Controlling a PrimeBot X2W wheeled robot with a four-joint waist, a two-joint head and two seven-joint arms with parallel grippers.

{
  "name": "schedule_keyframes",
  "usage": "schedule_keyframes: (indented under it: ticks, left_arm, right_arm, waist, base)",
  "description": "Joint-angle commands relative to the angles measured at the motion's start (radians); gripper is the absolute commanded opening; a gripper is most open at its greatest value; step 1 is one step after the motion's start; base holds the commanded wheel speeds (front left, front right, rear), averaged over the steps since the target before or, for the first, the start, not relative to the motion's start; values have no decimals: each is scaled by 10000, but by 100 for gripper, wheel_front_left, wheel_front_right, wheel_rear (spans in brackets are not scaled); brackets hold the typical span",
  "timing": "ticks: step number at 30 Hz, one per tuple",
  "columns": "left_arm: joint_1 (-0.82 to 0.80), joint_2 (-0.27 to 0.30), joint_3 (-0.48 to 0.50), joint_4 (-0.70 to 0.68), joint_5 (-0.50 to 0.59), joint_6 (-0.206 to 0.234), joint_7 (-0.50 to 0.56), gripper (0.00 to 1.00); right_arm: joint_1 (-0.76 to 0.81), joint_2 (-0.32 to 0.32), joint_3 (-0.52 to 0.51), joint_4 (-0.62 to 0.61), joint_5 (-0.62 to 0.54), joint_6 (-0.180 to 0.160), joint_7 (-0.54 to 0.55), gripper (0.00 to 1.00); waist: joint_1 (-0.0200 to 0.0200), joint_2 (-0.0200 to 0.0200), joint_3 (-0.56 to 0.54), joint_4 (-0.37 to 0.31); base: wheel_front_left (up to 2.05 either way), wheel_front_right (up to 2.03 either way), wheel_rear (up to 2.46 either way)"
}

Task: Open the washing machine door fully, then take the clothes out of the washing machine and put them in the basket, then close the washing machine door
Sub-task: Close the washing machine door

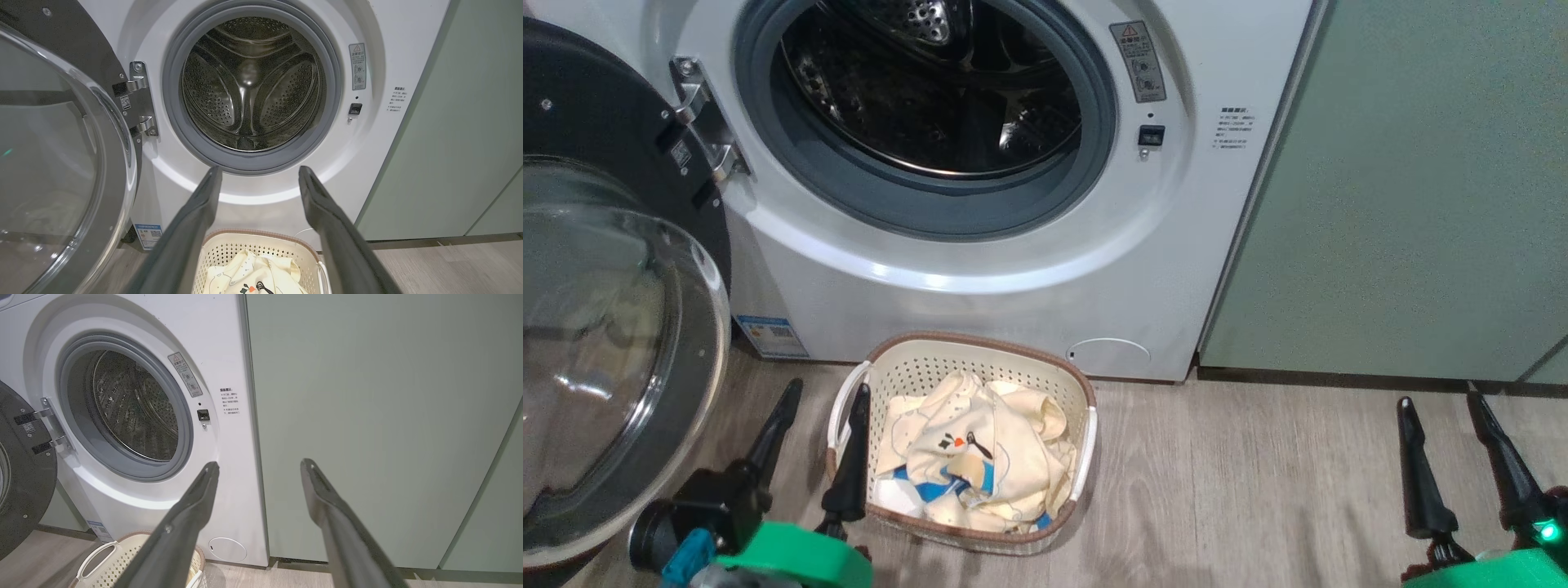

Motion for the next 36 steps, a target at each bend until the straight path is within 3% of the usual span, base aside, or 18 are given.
schedule_keyframes:
  ticks: [1, 20, 36]
  left_arm:
    - [-481, 156, 291, -296, 102, 30, -31, 100]
    - [-446, 317, 84, -222, -46, -79, 26, 100]
    - [-414, 378, 41, -208, -99, 43, -46, 100]
  right_arm:
    - [-303, -97, 128, -281, -48, 44, -65, 100]
    - [-259, -96, 110, -265, -61, 44, -65, 100]
    - [-228, -103, 97, -187, -58, 44, -65, 100]
  waist:
    - [0, -1, -6, 0]
    - [0, -1, -129, 35]
    - [0, -1, -201, 66]
  base:
    - [-87, 87, 0]
    - [-162, 162, 0]
    - [-24, 24, 0]
